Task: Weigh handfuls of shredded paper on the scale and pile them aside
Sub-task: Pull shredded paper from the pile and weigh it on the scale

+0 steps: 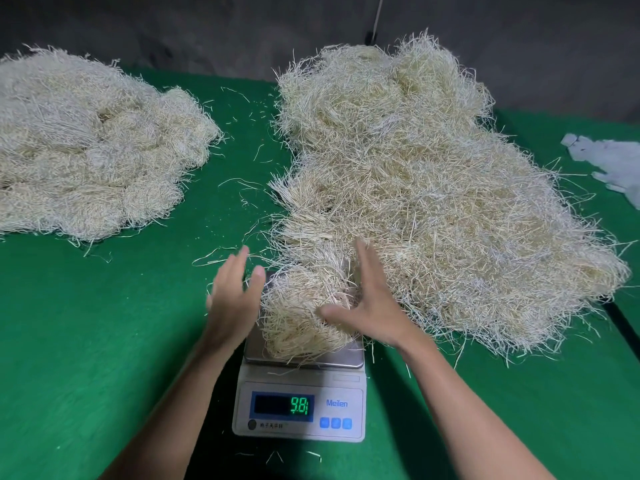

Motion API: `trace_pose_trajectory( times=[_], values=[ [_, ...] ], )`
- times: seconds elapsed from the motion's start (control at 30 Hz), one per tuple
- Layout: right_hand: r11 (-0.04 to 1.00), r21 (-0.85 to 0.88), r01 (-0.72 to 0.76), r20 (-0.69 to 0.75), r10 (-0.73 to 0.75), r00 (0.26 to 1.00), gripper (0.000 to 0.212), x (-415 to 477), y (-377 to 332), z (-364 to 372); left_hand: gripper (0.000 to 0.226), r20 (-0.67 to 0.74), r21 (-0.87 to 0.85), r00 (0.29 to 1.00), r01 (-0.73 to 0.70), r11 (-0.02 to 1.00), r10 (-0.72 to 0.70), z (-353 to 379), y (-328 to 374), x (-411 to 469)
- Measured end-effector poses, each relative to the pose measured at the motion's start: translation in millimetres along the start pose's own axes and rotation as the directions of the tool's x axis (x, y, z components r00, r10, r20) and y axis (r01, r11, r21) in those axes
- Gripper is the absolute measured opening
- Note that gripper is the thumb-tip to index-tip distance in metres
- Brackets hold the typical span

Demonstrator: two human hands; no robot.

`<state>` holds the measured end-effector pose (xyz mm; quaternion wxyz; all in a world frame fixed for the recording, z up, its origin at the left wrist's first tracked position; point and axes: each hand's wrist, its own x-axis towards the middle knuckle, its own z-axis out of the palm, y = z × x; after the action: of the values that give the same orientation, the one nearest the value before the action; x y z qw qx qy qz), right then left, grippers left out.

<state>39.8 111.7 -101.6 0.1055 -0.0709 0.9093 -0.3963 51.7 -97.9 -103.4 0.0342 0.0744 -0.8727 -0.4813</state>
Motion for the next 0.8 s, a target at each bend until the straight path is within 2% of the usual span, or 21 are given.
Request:
trace_pose_trajectory(
  times=[0.07, 0.17, 0.23, 0.33, 0.37, 0.4, 0.43, 0.47, 0.5, 0.53, 0.57, 0.67, 0.7, 0.77, 0.8],
  values=[
    [0.991, -0.134, -0.006, 0.106, 0.021, 0.994, 0.135, 9.5, -1.2, 19.0, 0.065, 0.125, 0.090, 0.992, 0.019, 0.996, -0.030, 16.0, -6.3, -2.5],
    [0.942, -0.328, 0.075, 0.191, -0.012, 0.981, 0.134, 13.4, 0.2, 48.8, 0.060, 0.213, 0.012, 0.977, -0.031, 0.999, 0.028, 36.4, -13.0, -11.2],
    [0.913, -0.386, 0.133, 0.102, -0.101, 0.990, 0.112, 12.4, 4.3, 57.0, 0.056, 0.162, -0.074, 0.986, -0.022, 0.997, 0.034, 40.8, -12.2, -15.9],
    [0.951, -0.234, 0.200, -0.099, -0.228, 0.969, 0.080, 14.1, -4.6, 48.3, 0.054, 0.026, -0.325, 0.995, 0.096, 0.941, -0.092, 33.6, -0.8, -14.0],
    [0.953, -0.203, 0.224, -0.143, -0.255, 0.957, 0.076, 15.1, -13.3, 42.1, 0.063, 0.062, -0.444, 0.987, 0.159, 0.882, -0.147, 27.6, 10.1, -10.8],
    [0.944, -0.208, 0.254, -0.174, -0.292, 0.940, 0.074, 16.9, -23.5, 35.4, 0.077, 0.170, -0.577, 0.969, 0.245, 0.779, -0.180, 22.8, 21.6, -4.2],
    [0.926, -0.243, 0.288, -0.188, -0.336, 0.923, 0.073, 18.3, -34.6, 28.3, 0.085, 0.320, -0.696, 0.934, 0.346, 0.629, -0.159, 17.8, 33.2, 5.0],
    [0.904, -0.276, 0.326, -0.190, -0.384, 0.903, 0.072, 18.6, -45.6, 21.1, 0.082, 0.438, -0.751, 0.891, 0.437, 0.496, -0.121, 11.0, 47.6, 14.1],
    [0.884, -0.287, 0.369, -0.191, -0.430, 0.882, 0.071, 17.2, -56.0, 14.7, 0.066, 0.490, -0.776, 0.864, 0.492, 0.395, -0.114, 2.6, 65.9, 21.5],
    [0.875, -0.266, 0.405, -0.197, -0.460, 0.866, 0.071, 15.1, -65.1, 9.2, 0.045, 0.483, -0.794, 0.862, 0.505, 0.339, -0.153, -4.0, 81.1, 32.2],
    [0.876, -0.212, 0.434, -0.210, -0.475, 0.855, 0.070, 11.1, -74.7, 4.6, 0.034, 0.448, -0.811, 0.872, 0.489, 0.320, -0.198, -9.4, 94.4, 39.7],
    [0.877, -0.045, 0.478, -0.327, -0.465, 0.823, 0.074, 7.9, -98.4, -6.7, 0.027, 0.299, -0.881, 0.927, 0.360, 0.307, -0.228, -2.1, 116.1, 47.6],
    [0.892, -0.009, 0.451, -0.399, -0.417, 0.817, 0.075, 14.2, -103.7, -14.0, 0.024, 0.249, -0.881, 0.944, 0.313, 0.354, -0.217, 5.5, 120.2, 40.9],
    [0.935, 0.114, 0.337, -0.526, -0.231, 0.819, 0.066, 30.8, -112.1, -38.5, 0.025, 0.211, -0.831, 0.951, 0.296, 0.471, -0.224, 23.0, 124.7, 25.8],
    [0.937, 0.203, 0.285, -0.528, -0.141, 0.838, 0.059, 37.1, -114.0, -47.9, 0.027, 0.224, -0.830, 0.948, 0.307, 0.465, -0.224, 28.6, 128.7, 23.5]
  ],
)
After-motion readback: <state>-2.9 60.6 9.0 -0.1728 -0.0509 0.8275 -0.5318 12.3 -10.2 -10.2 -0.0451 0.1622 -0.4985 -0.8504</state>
